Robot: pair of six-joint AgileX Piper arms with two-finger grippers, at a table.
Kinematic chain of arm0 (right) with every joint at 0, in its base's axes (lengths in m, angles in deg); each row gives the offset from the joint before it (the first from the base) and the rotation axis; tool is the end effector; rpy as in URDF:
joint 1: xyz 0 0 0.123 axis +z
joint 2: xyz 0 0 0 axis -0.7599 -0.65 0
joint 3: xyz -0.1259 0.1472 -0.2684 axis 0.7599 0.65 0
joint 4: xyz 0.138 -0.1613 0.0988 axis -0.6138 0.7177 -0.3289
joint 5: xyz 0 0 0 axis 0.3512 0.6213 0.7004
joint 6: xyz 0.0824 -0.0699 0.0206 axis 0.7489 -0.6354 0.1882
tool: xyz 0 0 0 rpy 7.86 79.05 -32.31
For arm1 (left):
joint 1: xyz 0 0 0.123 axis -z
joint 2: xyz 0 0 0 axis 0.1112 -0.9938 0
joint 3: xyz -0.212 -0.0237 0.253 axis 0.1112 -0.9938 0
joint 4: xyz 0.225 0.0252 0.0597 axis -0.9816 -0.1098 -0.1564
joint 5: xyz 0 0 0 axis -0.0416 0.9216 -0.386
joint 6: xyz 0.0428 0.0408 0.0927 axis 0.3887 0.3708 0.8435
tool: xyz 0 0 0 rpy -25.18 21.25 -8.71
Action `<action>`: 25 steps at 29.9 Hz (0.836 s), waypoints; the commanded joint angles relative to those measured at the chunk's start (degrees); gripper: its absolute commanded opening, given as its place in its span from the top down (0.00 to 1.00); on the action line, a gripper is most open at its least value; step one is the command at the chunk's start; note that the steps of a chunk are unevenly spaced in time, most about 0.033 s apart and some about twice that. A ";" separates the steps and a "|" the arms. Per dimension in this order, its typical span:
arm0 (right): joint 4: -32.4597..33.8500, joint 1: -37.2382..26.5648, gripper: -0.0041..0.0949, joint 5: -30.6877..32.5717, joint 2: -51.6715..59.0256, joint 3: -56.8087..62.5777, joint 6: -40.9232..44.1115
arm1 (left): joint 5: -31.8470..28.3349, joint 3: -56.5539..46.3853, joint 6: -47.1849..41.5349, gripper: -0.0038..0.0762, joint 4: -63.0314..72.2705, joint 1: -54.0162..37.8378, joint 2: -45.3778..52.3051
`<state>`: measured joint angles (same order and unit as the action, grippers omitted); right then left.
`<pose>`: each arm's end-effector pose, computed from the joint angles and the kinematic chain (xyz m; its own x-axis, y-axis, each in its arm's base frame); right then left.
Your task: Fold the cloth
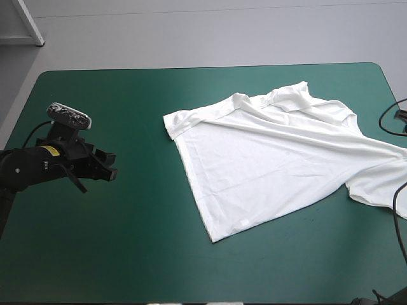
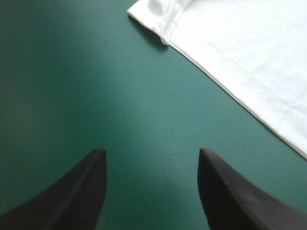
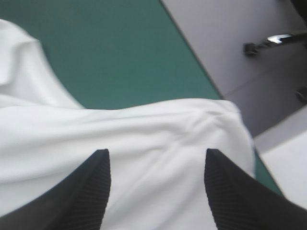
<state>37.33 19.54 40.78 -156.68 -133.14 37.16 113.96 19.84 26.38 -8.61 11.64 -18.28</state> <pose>0.3245 -0.1683 0.3608 -0.7283 0.4109 -0.5484 0.4189 0.9003 0.1182 0.1730 -0.0390 0.4183 -0.6197 0.3428 -0.7061 0.4333 0.8995 0.0564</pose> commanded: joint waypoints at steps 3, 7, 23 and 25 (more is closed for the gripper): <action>-19.14 5.14 0.51 2.43 14.41 -1.91 -11.78 | -7.55 1.48 -0.05 0.44 2.43 0.26 -2.01; -23.69 12.96 0.54 7.29 20.98 -1.91 -16.70 | -8.69 1.48 6.90 0.44 6.65 0.35 -6.37; -22.64 33.27 0.54 13.20 24.14 -1.91 -17.77 | -30.51 1.48 21.68 0.44 2.58 12.73 -24.05; -21.05 33.27 0.54 13.41 24.14 -1.91 -17.77 | -30.86 1.48 21.80 0.44 4.23 12.73 -25.98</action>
<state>16.14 52.52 55.93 -133.76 -133.40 19.96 86.74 19.77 49.28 -6.84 23.96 -43.46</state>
